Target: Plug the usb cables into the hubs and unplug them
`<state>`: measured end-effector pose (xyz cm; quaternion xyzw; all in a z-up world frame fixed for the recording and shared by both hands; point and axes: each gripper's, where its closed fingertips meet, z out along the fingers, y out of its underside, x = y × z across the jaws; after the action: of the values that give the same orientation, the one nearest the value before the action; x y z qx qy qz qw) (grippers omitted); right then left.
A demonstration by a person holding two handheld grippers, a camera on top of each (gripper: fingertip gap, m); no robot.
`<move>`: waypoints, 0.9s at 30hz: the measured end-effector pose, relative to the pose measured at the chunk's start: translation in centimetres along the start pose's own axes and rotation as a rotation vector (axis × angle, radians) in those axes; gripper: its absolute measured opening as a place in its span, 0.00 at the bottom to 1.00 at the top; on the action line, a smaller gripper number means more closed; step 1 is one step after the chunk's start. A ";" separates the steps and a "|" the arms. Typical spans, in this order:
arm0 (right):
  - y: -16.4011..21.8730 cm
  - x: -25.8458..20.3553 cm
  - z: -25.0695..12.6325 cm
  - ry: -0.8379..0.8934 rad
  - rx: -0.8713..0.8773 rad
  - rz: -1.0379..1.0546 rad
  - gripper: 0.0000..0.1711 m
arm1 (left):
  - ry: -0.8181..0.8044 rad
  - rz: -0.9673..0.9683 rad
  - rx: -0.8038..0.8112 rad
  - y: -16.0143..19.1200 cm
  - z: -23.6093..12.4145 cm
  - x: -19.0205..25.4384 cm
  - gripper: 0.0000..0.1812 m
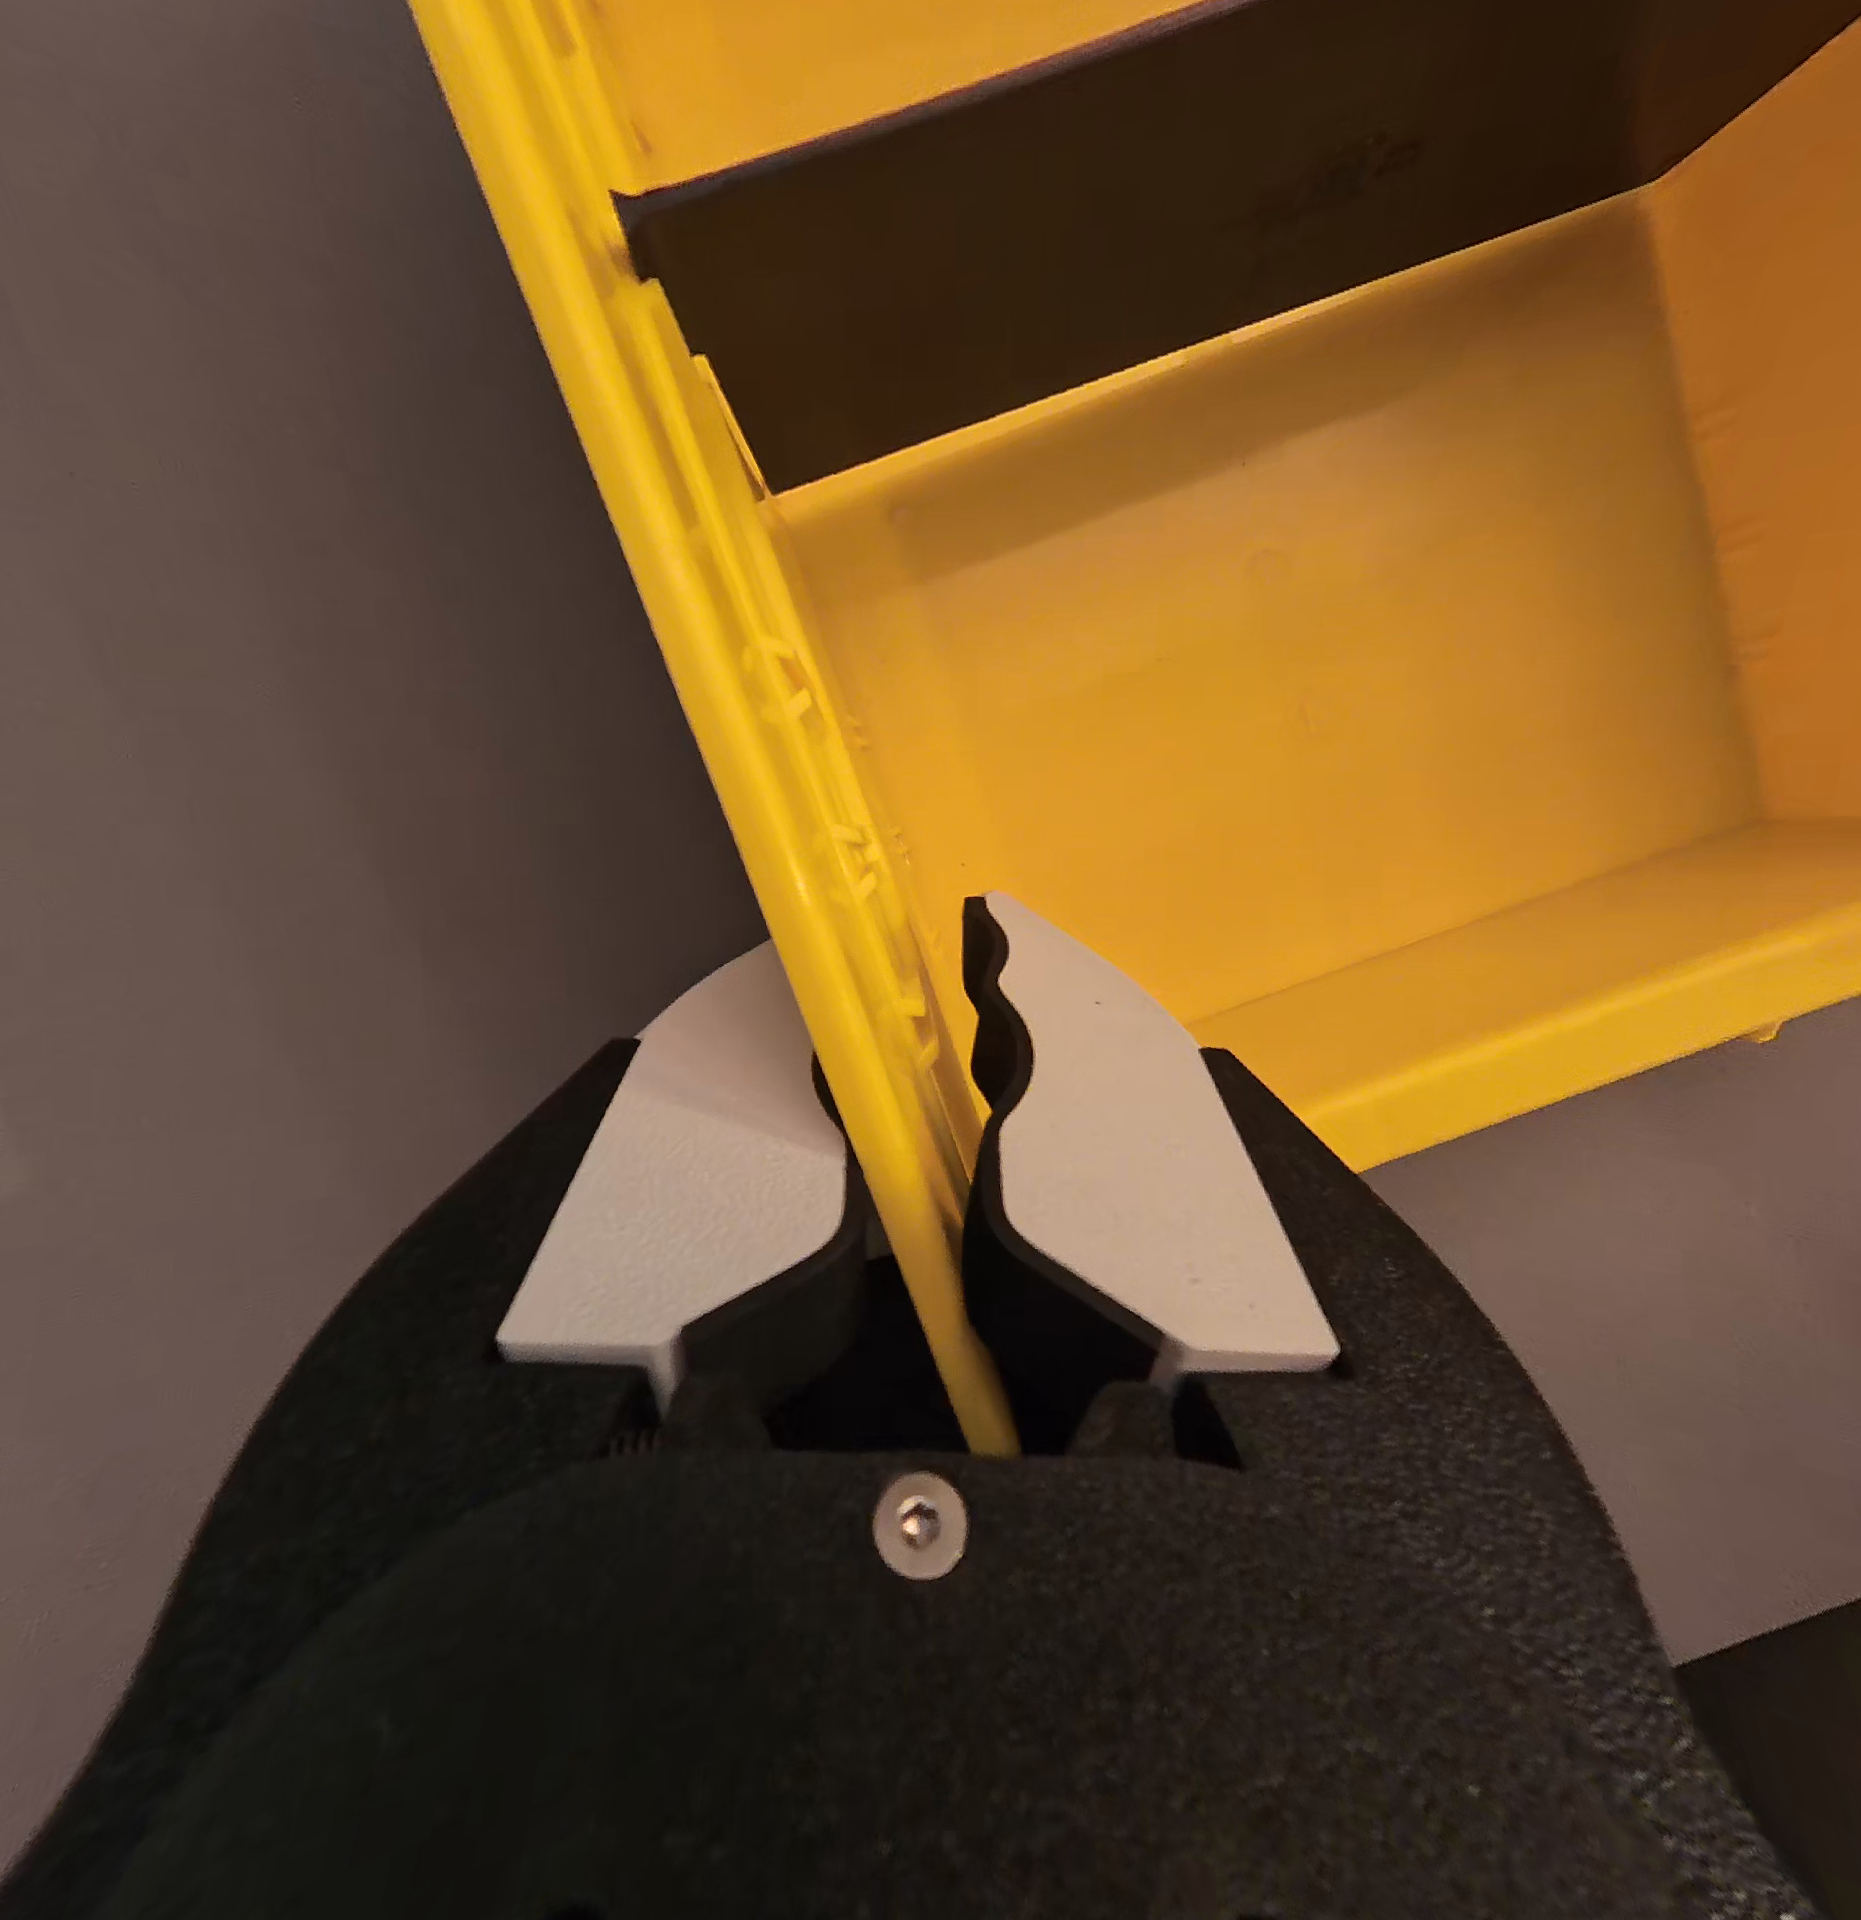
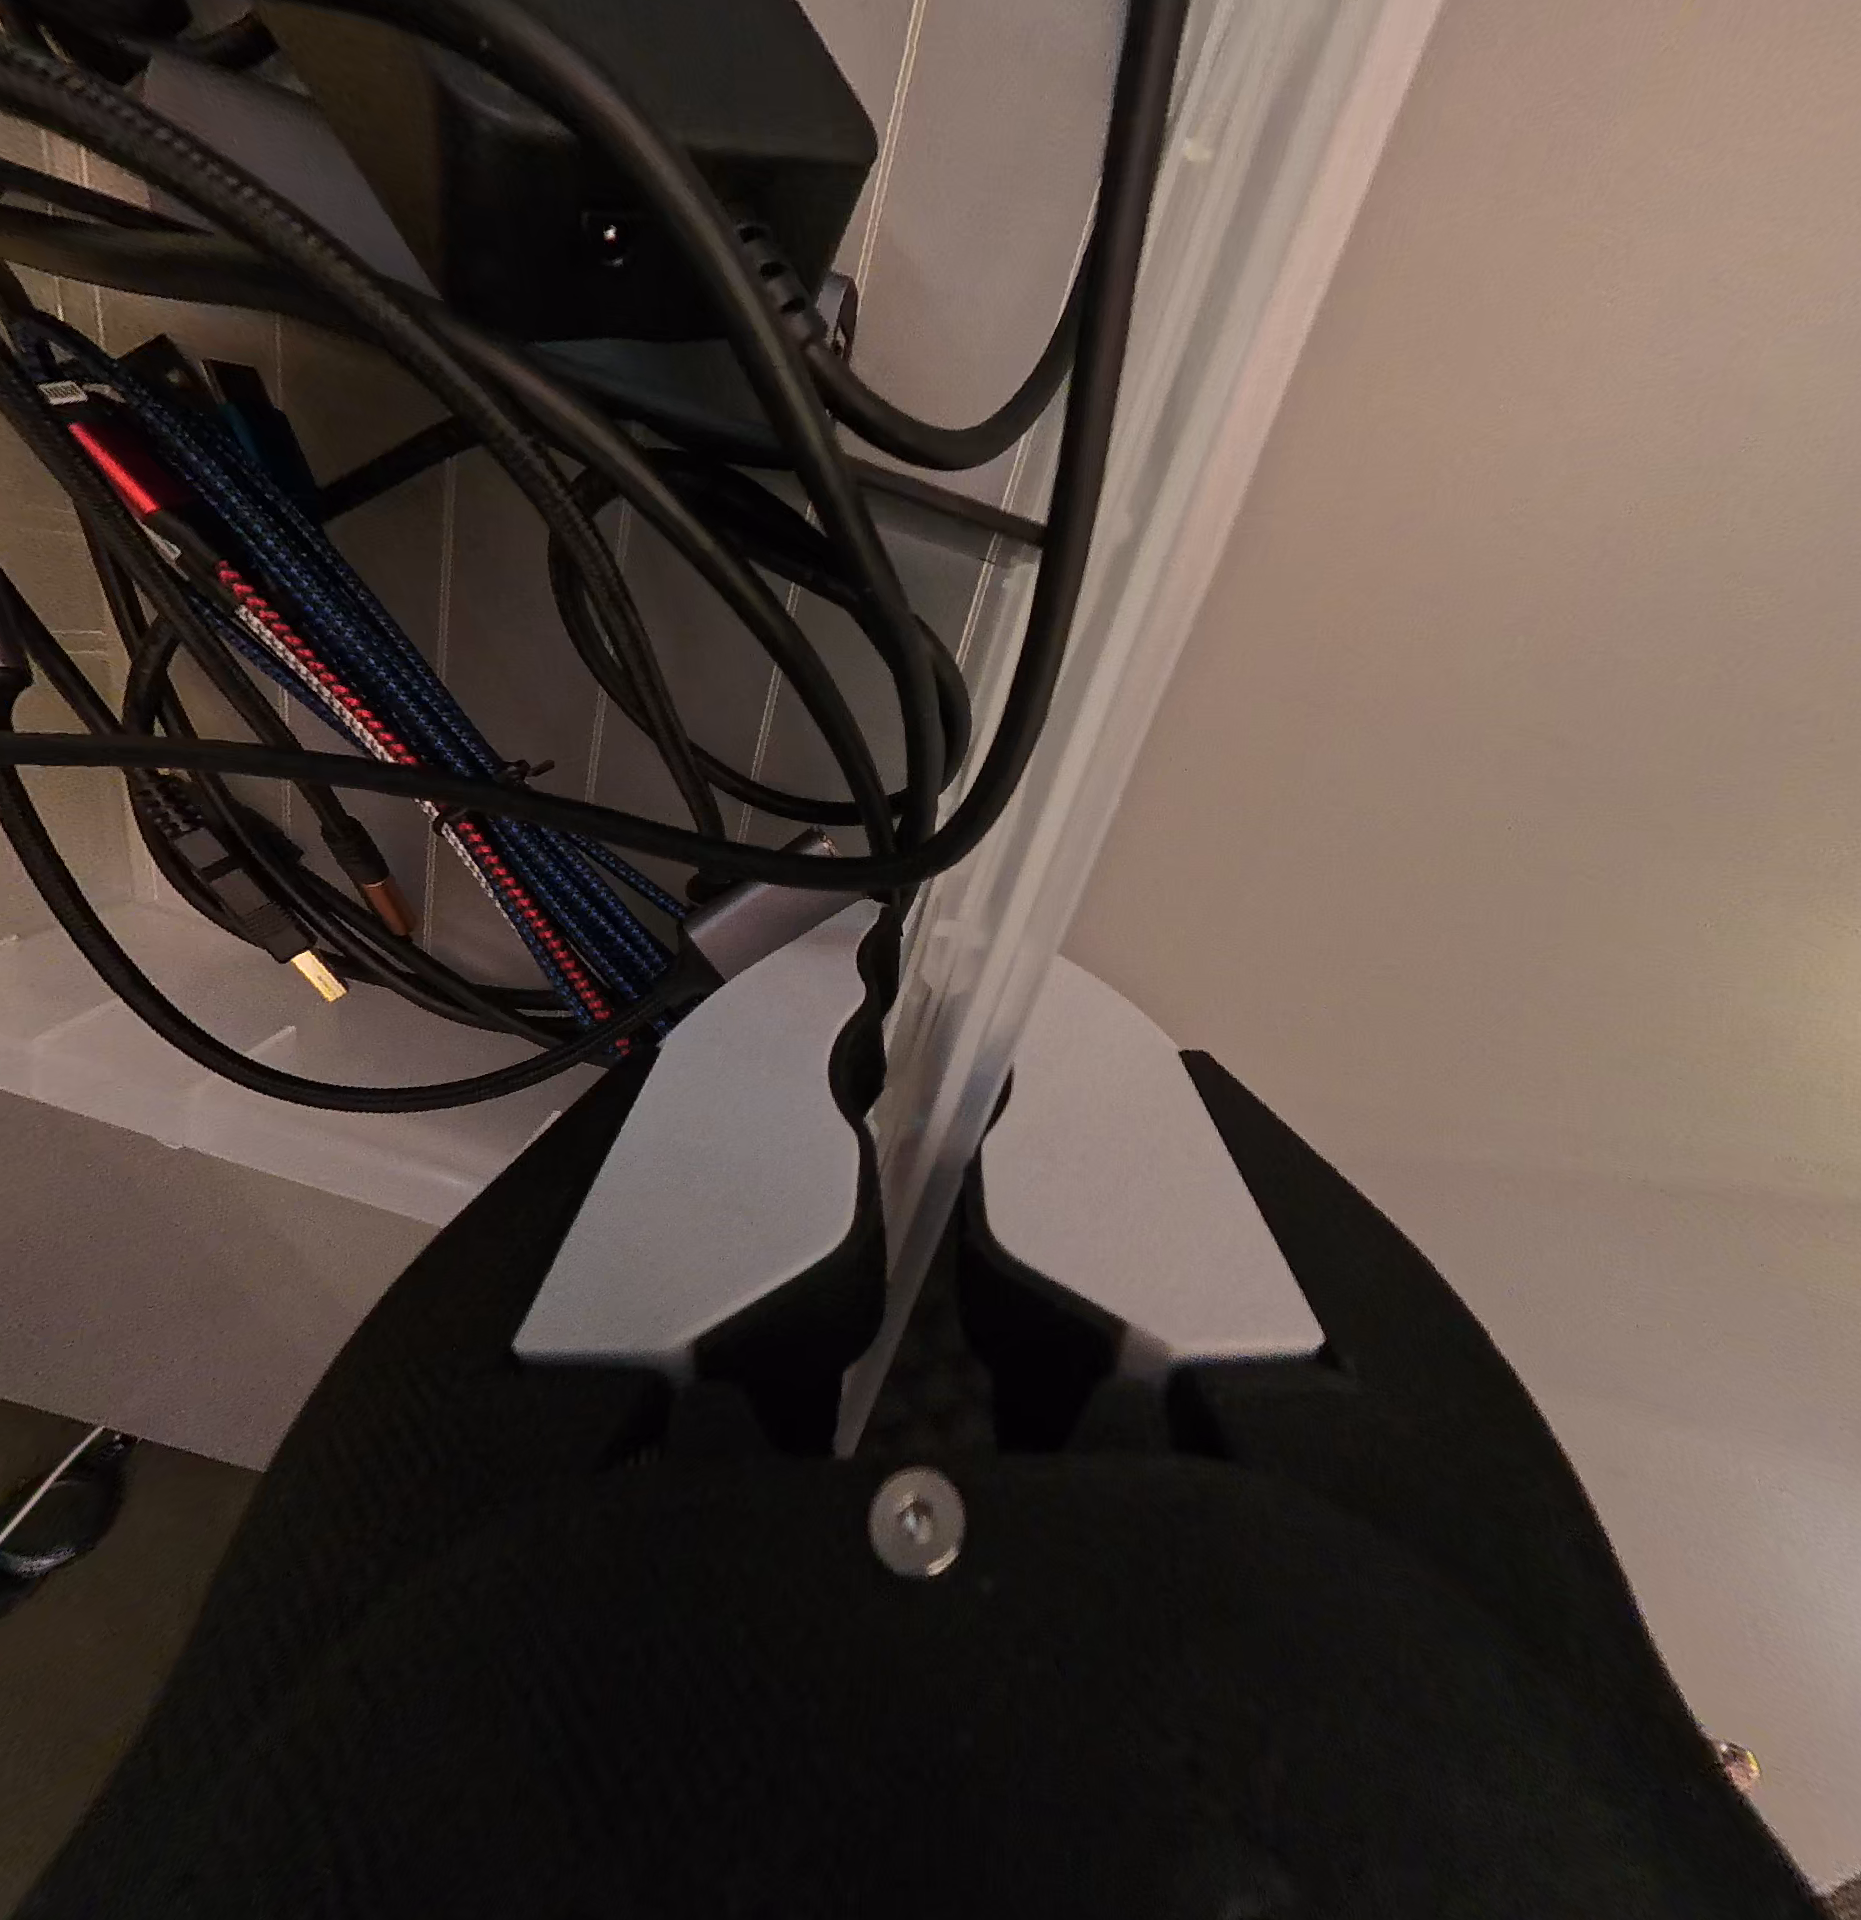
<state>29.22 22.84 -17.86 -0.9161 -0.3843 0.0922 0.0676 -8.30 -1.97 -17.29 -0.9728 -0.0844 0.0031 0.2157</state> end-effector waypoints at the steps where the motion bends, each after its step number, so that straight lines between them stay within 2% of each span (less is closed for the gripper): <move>1: -0.1 -0.2 0.0 -0.001 0.001 -0.003 0.05 | 0.000 0.001 0.000 0.0 0.0 0.1 0.09; 17: -1.7 -1.3 0.5 -0.009 0.021 -0.059 0.06 | 0.006 -0.006 0.006 -0.1 0.2 1.2 0.10; 20: -2.5 -0.9 -0.8 0.051 0.162 -0.067 0.13 | 0.004 -0.039 0.130 -1.3 -0.4 1.0 0.13; 22: -2.7 -0.9 -4.3 0.148 0.325 -0.012 0.14 | 0.026 -0.058 0.260 -2.2 -2.3 1.2 0.15; 24: -3.7 -4.9 -9.4 0.140 0.569 -0.012 0.11 | 0.021 -0.059 0.382 -3.1 -4.8 1.0 0.21; 25: -4.7 -9.3 -11.3 0.046 0.679 -0.057 0.06 | 0.020 -0.060 0.435 -3.7 -6.1 0.9 0.23; 26: -5.4 -14.3 -12.0 -0.065 0.710 -0.143 0.02 | 0.029 -0.061 0.474 -4.2 -7.1 0.9 0.23; 27: -5.4 -18.7 -11.1 -0.136 0.639 -0.236 0.02 | 0.043 -0.056 0.499 -4.6 -7.9 1.1 0.23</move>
<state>15.06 12.61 -3.78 -0.7898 -0.4428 0.2601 0.3354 -7.67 -0.97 -8.14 -0.8866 -0.1035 -0.0029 0.4507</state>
